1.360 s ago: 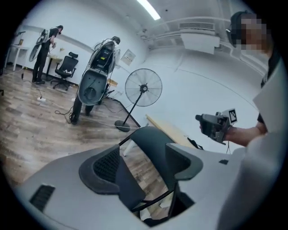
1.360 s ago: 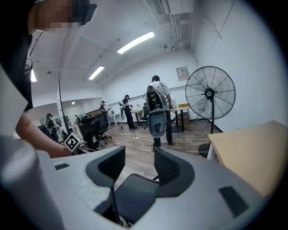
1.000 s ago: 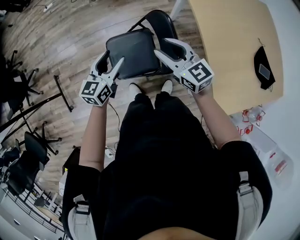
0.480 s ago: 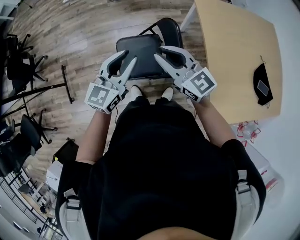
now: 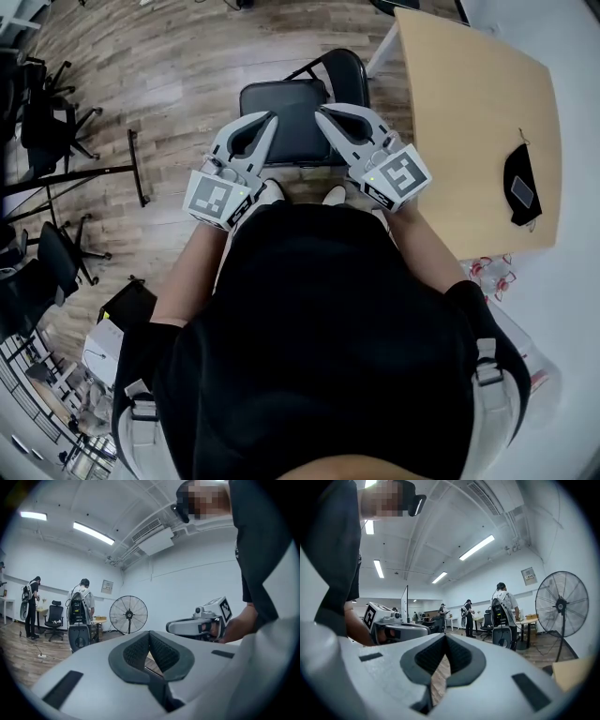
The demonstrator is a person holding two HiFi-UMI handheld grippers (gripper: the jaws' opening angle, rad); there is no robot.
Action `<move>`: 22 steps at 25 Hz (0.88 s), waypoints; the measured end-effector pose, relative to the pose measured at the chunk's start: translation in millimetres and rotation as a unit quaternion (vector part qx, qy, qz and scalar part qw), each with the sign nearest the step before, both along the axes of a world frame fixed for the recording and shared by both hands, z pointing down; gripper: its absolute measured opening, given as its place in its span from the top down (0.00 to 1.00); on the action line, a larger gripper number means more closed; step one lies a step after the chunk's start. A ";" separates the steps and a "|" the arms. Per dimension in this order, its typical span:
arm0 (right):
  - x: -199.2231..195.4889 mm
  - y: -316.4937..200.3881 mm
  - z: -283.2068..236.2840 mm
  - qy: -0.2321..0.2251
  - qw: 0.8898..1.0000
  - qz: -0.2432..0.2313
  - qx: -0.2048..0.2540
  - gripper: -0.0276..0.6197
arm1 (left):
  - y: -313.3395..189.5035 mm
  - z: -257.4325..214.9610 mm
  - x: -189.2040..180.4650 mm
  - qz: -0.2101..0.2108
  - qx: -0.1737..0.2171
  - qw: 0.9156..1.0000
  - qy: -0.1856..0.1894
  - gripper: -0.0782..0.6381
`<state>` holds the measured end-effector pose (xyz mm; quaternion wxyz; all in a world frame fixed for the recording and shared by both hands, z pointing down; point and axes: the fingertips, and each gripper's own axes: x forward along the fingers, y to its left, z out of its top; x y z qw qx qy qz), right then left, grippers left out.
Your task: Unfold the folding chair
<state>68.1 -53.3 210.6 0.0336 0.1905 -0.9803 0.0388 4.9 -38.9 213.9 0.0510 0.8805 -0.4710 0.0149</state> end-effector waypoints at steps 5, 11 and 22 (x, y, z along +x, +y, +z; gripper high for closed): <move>-1.3 -5.9 -4.0 0.007 1.000 0.003 0.015 0.96 | -3.7 2.9 1.3 0.006 -0.007 1.000 -0.004 0.90; -4.1 -11.0 -4.9 0.011 1.000 0.002 0.019 0.96 | -6.7 6.4 -1.1 0.001 -0.010 1.000 -0.009 0.90; -7.5 -12.4 -5.9 0.013 1.000 0.002 0.013 0.96 | -13.1 6.5 -2.7 -0.001 -0.014 1.000 -0.005 0.90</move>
